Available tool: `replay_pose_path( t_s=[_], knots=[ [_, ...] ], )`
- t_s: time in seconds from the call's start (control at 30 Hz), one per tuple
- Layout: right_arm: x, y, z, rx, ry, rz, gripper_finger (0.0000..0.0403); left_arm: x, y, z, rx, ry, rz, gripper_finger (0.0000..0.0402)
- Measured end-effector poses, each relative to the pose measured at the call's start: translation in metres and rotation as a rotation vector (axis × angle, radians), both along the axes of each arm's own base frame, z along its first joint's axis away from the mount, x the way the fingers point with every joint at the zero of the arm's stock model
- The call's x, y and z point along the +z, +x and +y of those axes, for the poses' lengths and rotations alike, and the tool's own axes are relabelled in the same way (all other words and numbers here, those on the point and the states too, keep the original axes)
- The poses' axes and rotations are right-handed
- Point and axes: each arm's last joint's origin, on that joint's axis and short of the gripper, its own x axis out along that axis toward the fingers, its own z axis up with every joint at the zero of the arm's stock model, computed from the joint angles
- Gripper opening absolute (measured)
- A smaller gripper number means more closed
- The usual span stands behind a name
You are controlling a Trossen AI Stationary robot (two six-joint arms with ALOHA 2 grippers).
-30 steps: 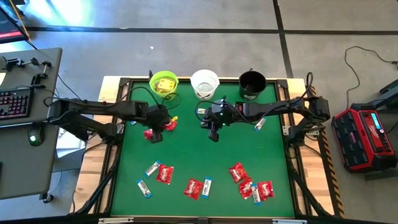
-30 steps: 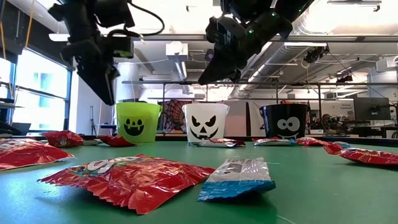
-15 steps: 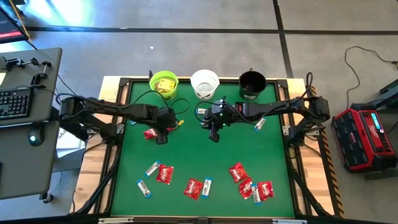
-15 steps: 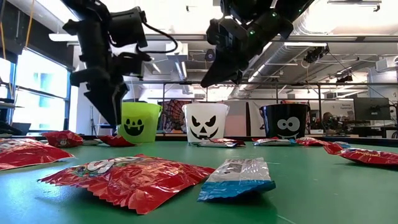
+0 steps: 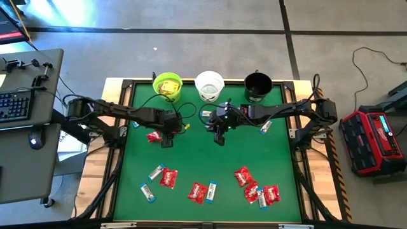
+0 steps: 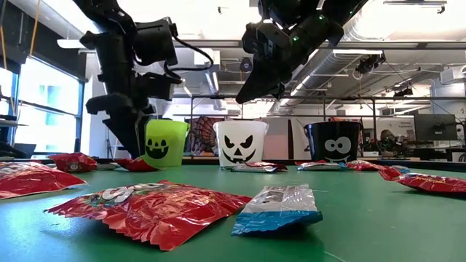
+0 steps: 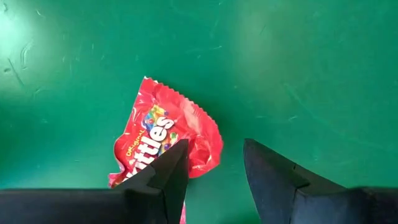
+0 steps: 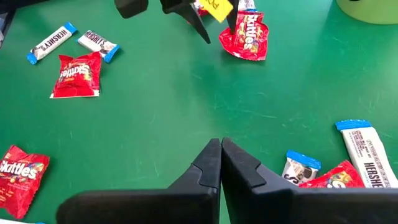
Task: Sort candy by brand, put in halloween buckets
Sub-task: Put the red candy into the white bucket
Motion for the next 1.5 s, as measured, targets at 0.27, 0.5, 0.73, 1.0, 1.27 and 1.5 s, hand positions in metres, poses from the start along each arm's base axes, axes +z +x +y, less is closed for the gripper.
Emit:
replay_pose_path(
  t_s=[0.27, 0.5, 0.73, 1.0, 1.27, 1.5],
  knots=[
    [0.000, 0.000, 0.000, -0.001, -0.001, 0.000, 0.0000, -0.013, 0.004, 0.002, 0.008, 0.027, 0.053, 0.0145],
    [0.000, 0.000, 0.000, -0.001, -0.001, 0.000, 0.0000, -0.021, 0.007, 0.003, 0.013, 0.044, 0.065, 0.0105],
    [0.000, 0.000, 0.000, -0.002, -0.001, -0.001, 0.0000, -0.015, 0.006, 0.003, 0.016, 0.055, 0.045, 0.0006],
    [0.000, 0.000, 0.001, -0.009, -0.013, 0.001, 0.0000, 0.018, 0.010, 0.007, 0.075, -0.002, -0.081, 0.0001],
    [0.001, 0.002, 0.010, -0.030, -0.046, -0.011, 0.0000, 0.072, 0.015, 0.020, 0.186, -0.051, -0.255, 0.0000],
    [0.003, 0.004, 0.017, -0.058, -0.038, -0.034, 0.0000, 0.127, 0.024, 0.040, 0.259, -0.034, -0.375, 0.0000]
  ],
)
